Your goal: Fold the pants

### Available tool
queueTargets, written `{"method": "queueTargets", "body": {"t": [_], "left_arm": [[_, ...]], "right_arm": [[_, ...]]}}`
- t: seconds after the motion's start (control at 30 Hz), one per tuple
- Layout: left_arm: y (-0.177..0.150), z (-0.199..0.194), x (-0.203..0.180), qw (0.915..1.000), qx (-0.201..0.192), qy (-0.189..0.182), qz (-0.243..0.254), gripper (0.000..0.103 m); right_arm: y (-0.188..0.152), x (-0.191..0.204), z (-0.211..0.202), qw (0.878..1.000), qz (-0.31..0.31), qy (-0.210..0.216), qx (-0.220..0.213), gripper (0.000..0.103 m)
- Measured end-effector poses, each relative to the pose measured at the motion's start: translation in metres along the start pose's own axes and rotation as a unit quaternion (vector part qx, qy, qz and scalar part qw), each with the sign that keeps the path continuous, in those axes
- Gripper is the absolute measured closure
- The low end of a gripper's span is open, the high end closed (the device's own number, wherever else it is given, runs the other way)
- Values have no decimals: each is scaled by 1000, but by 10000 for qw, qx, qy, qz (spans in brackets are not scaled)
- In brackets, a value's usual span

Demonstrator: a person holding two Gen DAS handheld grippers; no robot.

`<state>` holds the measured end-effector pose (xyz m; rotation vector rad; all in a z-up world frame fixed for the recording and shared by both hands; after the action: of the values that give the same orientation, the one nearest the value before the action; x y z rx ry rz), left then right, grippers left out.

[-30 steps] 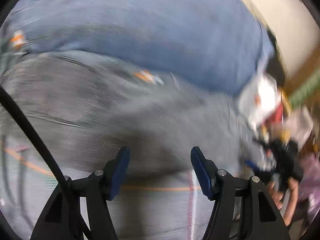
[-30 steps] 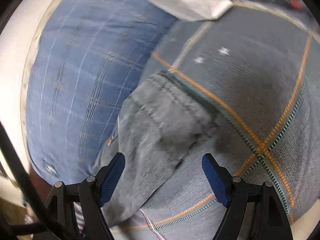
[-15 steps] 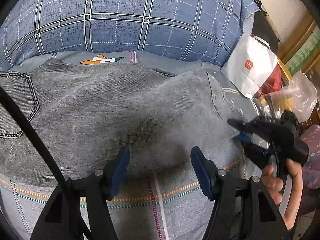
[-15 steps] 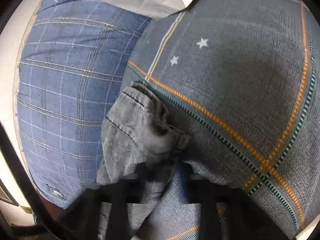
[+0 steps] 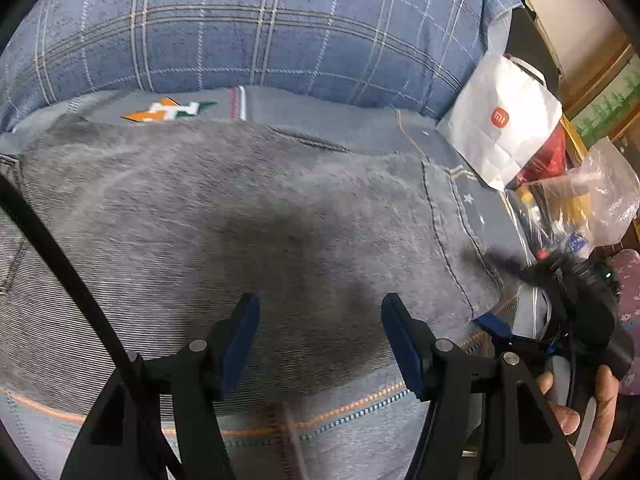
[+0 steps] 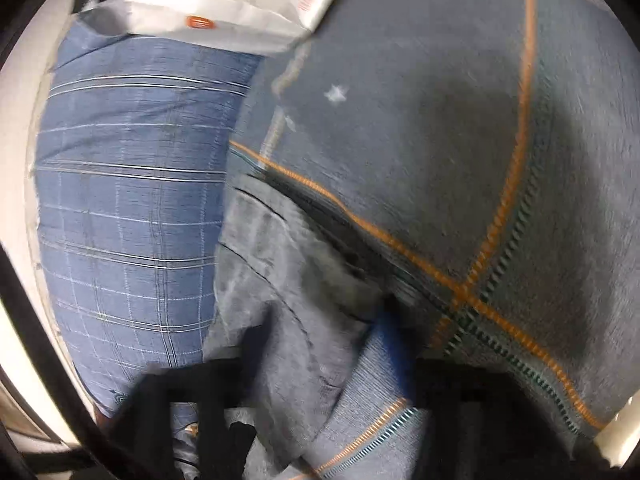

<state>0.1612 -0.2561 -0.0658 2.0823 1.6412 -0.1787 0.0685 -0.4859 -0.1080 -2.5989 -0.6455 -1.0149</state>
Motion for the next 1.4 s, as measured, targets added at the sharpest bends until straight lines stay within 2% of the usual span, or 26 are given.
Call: {"method": "queueTargets", "body": {"t": [0.1,0.17,0.2,0.23,0.3,0.37,0.43,0.5,0.6,0.63,0.73,0.77,0.83,0.9,0.93,1.0,1.03,1.1,1.2,1.27,1.4], "left_arm": [[-2,5,-9,9999,56,-22,95,39],[-2,6,-17,9996,-3,58,277,39],[-3,6,-21,9992,-26,111,379,39],[-4,6,-28,9976,-53,260,636,39],[-7,6,-41,9925,-100,518,1103,35],[-12,8,-62,9781,-204,891,1867,33],[-17,11,-81,9653,-260,1018,2390,33],[-19,18,-98,9561,-300,1052,2718,33],[-18,34,-118,9415,-303,1316,3087,33],[-18,40,-127,9340,-333,1399,3271,33],[-24,50,-147,9157,-360,1327,3777,33],[-25,55,-154,9056,-405,1420,3976,33],[-20,65,-161,8942,-479,1695,4116,36],[-13,74,-161,8961,-397,1798,4039,87],[-6,77,-155,9006,-380,1910,3886,92],[3,71,-147,9214,-413,1496,3563,93],[7,66,-141,9333,-400,1263,3338,93],[12,59,-134,9502,-367,853,2975,93],[11,57,-133,9536,-334,741,2899,93],[13,58,-132,9546,-287,716,2879,93],[9,54,-136,9518,-347,685,2971,93]], "right_arm": [[3,-1,-2,9998,111,102,-143,23],[6,-2,-1,9994,163,274,-106,41],[9,-1,0,9997,59,216,10,61],[12,-1,1,9997,-4,216,133,67],[22,5,2,9982,-327,336,384,71],[27,13,0,9962,-584,422,486,74],[28,19,-1,9948,-720,512,499,76],[20,24,-2,9931,-840,610,539,79],[11,26,-3,9912,-864,796,615,80],[12,24,-2,9906,-770,911,662,80],[11,13,0,9866,-360,1353,840,80],[11,13,2,9849,-277,1467,876,80],[10,17,3,9824,-300,1592,928,80],[8,23,0,9809,-430,1648,940,80],[7,26,-1,9809,-489,1639,932,80],[10,25,-6,9835,-500,1537,809,78],[12,24,-8,9845,-444,1515,763,71],[18,14,-14,9855,-184,1577,590,15],[25,8,-12,9822,142,1780,583,14],[26,12,4,9759,285,1966,899,14],[27,34,33,9706,108,1932,1429,16]]}}
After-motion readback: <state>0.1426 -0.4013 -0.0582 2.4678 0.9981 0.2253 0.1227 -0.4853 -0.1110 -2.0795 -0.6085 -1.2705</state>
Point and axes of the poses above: each gripper's, at about its wrist camera, not at the fingertips, and z roughly the way its jaws point, x to its left, y to its top, the point moved 6 cm from there along z, roughly the way its jaws point, and after that the axes turned 7 degrees about x, right-handed, at the moved point
